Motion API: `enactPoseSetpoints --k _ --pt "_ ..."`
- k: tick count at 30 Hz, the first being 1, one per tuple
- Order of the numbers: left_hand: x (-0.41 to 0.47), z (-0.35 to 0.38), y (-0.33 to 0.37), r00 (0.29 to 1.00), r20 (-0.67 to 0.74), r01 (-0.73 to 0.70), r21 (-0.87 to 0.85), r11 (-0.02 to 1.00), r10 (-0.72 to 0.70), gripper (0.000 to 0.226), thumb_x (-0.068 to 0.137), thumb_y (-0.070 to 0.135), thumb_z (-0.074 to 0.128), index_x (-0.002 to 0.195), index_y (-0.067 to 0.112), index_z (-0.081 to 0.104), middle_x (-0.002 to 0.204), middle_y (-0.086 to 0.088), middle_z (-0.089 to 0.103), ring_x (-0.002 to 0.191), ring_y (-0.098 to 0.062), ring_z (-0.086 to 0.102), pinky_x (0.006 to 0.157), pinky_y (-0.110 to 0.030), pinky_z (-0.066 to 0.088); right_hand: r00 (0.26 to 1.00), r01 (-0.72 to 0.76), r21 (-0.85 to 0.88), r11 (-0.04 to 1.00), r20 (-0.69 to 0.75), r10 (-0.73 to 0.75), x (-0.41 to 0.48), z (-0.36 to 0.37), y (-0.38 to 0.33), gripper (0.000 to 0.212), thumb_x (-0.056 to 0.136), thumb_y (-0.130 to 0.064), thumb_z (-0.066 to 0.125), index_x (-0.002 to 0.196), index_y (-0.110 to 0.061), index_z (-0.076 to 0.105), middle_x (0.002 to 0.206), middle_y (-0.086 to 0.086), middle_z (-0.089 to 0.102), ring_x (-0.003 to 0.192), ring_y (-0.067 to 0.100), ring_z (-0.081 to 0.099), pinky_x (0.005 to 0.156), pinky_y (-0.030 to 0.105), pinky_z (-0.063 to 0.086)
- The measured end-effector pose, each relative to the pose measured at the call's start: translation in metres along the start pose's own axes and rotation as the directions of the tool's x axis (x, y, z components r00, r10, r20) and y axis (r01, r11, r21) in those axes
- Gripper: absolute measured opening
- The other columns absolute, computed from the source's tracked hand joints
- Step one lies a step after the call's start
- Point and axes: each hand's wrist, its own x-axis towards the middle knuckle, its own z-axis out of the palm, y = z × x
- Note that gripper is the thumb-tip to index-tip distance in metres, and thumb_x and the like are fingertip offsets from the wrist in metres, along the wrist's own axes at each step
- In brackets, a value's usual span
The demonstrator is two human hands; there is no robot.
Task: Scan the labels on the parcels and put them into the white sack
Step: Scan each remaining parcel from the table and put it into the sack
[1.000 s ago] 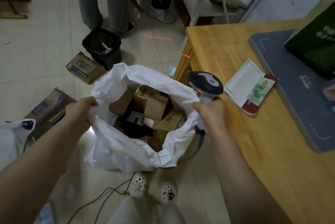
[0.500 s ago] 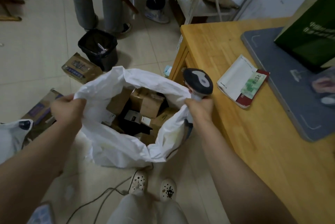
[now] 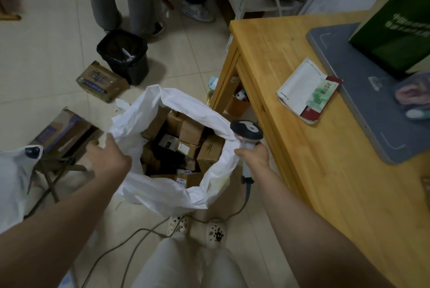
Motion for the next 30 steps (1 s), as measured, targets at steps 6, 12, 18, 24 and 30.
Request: enactPoseSetpoints --k 6,12,18,24,30 --pt "-0.047 0.012 0.035 0.933 0.114 -0.357 0.167 0.919 0.341 0.076 0.083 0.016 0.066 0.149 0.021 0.029 0.146 -0.021 0.027 0.133 -0.040 0.029 0.108 -0.048 0.027 1.000 0.007 0.055 0.998 0.014 -0.008 -0.031 -0.013 0.012 0.043 0.080 -0.017 0.077 0.117 -0.004 0.060 0.111 0.006 0.067 0.097 0.020 0.064 0.091 0.035 0.051" --pt "-0.100 0.017 0.102 0.761 0.222 -0.640 0.098 0.762 0.610 0.063 0.092 0.024 0.057 0.149 0.023 0.032 0.141 -0.019 0.038 0.128 -0.036 0.038 0.107 -0.043 0.034 0.976 -0.192 0.270 0.943 0.157 0.153 -0.073 -0.057 -0.002 0.024 0.080 -0.021 0.077 0.086 -0.001 0.066 0.058 0.012 0.062 0.046 0.022 0.057 0.052 0.033 0.054" --pt "-0.172 0.031 0.167 0.567 0.329 -0.780 -0.078 0.620 0.755 0.062 0.085 0.012 0.059 0.144 0.015 0.040 0.140 -0.018 0.039 0.129 -0.034 0.038 0.103 -0.043 0.039 0.972 -0.223 0.646 0.730 0.207 0.114 -0.096 -0.138 0.007 0.016 0.086 -0.005 0.060 0.073 -0.005 0.052 0.055 0.007 0.052 0.040 0.014 0.045 0.043 0.025 0.042" --pt "-0.269 0.071 0.230 0.425 0.361 -0.876 -0.068 0.478 0.830 0.058 0.089 0.020 0.061 0.144 0.019 0.041 0.147 -0.010 0.034 0.133 -0.028 0.037 0.107 -0.037 0.035 0.993 -0.101 0.910 0.402 0.069 0.092 -0.101 -0.255 0.082 0.017 0.089 0.002 0.048 0.101 -0.009 0.050 0.088 0.015 0.056 0.071 0.028 0.061 0.058 0.038 0.046" --pt "-0.378 0.124 0.260 0.295 0.410 -0.934 -0.064 0.350 0.863 0.058 0.090 0.018 0.060 0.145 0.017 0.040 0.144 -0.011 0.033 0.121 -0.027 0.049 0.095 -0.034 0.044 0.968 -0.093 0.743 0.662 -0.088 0.234 -0.079 -0.326 0.166 0.042 0.088 -0.007 0.069 0.125 0.007 0.054 0.118 0.019 0.062 0.105 0.033 0.060 0.081 0.041 0.052"
